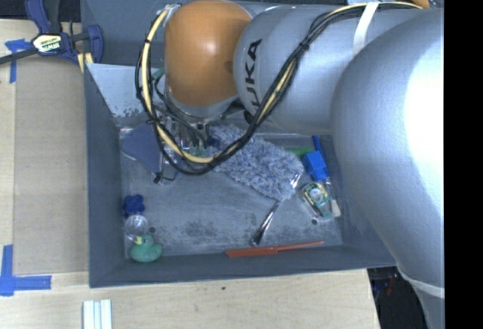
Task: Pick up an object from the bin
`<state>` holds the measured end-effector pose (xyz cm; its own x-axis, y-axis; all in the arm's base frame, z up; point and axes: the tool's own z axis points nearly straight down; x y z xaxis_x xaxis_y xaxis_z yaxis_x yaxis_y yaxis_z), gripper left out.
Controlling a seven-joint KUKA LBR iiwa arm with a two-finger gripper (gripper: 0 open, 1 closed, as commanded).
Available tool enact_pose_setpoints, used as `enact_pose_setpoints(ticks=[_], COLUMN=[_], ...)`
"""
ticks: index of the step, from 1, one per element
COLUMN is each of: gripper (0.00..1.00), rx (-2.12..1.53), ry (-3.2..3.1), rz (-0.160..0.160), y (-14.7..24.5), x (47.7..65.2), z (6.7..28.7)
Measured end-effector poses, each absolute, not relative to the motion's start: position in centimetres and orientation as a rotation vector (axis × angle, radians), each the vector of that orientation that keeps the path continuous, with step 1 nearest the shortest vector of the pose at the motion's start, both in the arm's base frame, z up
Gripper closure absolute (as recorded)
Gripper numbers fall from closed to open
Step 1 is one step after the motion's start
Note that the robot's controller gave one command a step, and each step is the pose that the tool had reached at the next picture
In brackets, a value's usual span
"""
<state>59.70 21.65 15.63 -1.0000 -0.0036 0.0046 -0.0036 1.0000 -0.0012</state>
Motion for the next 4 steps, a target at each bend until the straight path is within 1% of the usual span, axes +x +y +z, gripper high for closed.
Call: enact_pose_setpoints(ticks=[1,2,3,4], gripper=[0.00,0.00,0.00,0.00], rx=[-0.002,-0.474,-0.333,-0.462], ry=[-3.144,-3.107,-3.130,-3.106], rz=[-0.002,-0.002,-0.004,0.001], y=[21.5,23.5,23.3,23.4], x=[59.9,62.2,62.8,62.2], z=[16.2,7.0,15.0,7.6])
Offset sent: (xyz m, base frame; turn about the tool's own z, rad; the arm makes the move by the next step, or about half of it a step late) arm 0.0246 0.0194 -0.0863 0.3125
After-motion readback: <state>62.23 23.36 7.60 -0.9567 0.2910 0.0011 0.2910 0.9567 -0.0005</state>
